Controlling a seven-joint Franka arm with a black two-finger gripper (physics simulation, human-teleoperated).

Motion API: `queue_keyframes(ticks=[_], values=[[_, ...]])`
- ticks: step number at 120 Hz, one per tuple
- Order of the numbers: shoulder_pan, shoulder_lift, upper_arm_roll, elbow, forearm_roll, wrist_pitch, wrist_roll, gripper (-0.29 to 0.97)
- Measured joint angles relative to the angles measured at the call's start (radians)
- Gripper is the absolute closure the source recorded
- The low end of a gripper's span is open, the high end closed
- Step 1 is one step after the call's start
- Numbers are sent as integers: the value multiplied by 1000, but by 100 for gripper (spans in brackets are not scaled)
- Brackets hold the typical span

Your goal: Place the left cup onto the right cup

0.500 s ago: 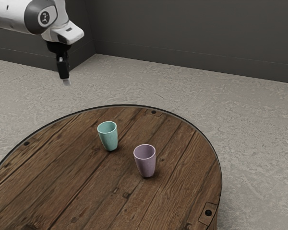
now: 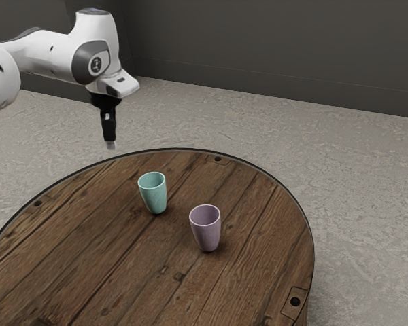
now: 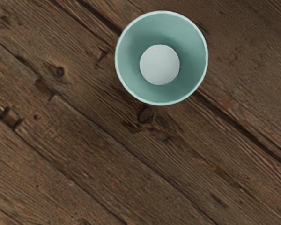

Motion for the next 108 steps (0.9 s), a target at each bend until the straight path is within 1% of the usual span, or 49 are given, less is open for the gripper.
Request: queue_keyframes(ticks=[44,76,108], values=[[-17,139,-1,-7,-9,103,32,0],[-19,249,-8,47,-22,185,74,0],[-38,275,-12,80,-24,216,114,0]])
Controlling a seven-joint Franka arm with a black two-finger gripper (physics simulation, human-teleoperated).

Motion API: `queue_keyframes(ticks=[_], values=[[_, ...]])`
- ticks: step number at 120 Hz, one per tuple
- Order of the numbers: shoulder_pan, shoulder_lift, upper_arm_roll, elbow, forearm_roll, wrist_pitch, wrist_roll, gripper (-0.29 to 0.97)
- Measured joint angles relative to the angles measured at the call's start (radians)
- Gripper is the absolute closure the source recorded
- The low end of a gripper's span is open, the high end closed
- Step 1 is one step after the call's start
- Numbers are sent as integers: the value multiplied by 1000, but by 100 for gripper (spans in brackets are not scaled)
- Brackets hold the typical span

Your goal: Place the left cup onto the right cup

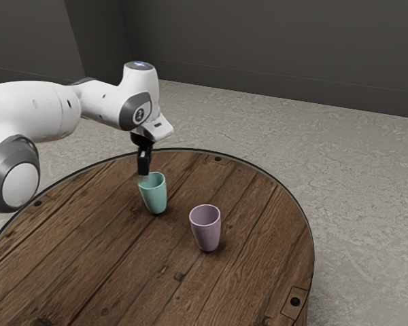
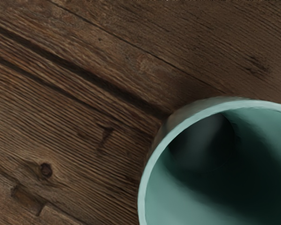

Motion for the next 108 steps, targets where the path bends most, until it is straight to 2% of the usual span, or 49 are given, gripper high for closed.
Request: queue_keyframes(ticks=[42,92,108], values=[[-16,58,-9,59,-1,13,31,1],[-23,68,-11,40,-41,27,38,57],[-24,57,-11,34,-52,28,35,69]])
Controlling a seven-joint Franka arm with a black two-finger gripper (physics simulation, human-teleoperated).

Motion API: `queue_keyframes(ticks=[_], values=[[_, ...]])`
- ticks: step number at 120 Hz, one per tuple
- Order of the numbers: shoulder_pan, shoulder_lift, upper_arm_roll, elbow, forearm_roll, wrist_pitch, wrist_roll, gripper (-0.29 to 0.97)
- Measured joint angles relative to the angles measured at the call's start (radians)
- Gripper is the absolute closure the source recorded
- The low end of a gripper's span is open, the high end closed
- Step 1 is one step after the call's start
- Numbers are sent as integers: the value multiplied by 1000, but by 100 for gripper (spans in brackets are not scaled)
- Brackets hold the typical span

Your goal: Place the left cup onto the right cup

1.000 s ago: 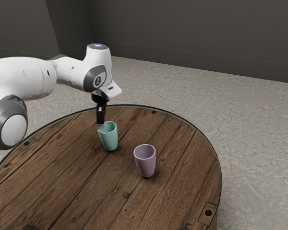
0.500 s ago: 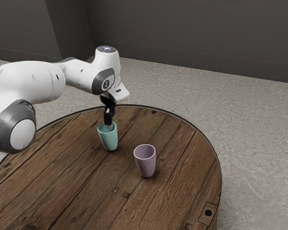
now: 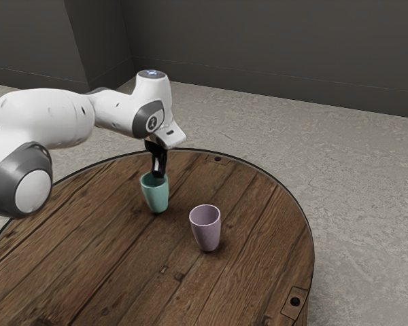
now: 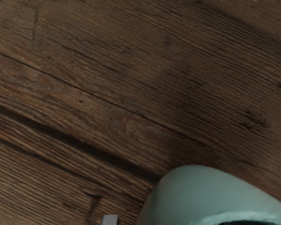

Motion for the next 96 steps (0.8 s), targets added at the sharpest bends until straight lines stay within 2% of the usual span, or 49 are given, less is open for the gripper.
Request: queue_keyframes(ticks=[32,96], values=[[-1,-40,0,-3,-24,-4,-11,76],[-88,-182,1,9,-34,-73,-46,78]])
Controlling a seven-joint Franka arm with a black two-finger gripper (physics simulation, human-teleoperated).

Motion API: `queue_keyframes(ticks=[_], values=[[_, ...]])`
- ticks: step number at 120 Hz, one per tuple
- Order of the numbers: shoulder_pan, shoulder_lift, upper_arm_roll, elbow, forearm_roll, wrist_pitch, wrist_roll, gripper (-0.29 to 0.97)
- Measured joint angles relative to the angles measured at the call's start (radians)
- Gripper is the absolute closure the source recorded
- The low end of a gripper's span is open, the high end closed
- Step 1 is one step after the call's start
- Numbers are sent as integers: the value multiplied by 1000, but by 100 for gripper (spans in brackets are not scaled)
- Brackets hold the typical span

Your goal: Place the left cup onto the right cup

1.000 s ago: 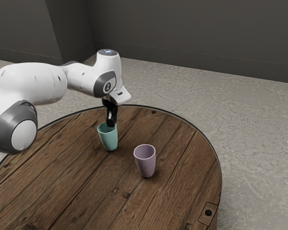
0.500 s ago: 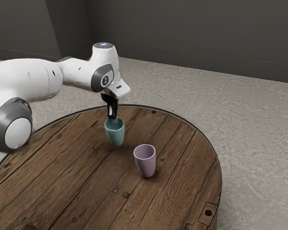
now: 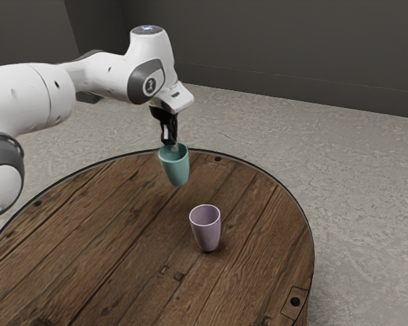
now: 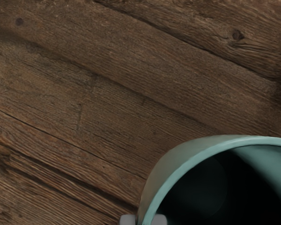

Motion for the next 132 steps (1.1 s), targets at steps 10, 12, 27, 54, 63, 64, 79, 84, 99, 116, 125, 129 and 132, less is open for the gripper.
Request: queue_keyframes(ticks=[10,12,27,54,63,64,79,84,99,116,125,129,132], values=[[-27,-6,3,9,-1,-7,-7,79],[-34,-6,5,11,-1,-8,-8,79],[-77,-7,8,32,-2,-14,-20,79],[-134,-6,13,41,-2,-18,-47,79],[-148,-6,13,41,-2,-18,-57,79],[-149,-6,13,41,-2,-18,-58,79],[-169,-6,12,41,-4,-19,-76,79],[-175,-6,12,41,-7,-20,-82,79],[-186,-3,11,39,-17,-30,-102,79],[-186,-4,3,32,-27,-58,-128,79],[-180,-5,0,25,-33,-72,-142,79],[-177,-5,-1,24,-36,-77,-148,79],[-177,-5,-1,23,-37,-80,-152,79]])
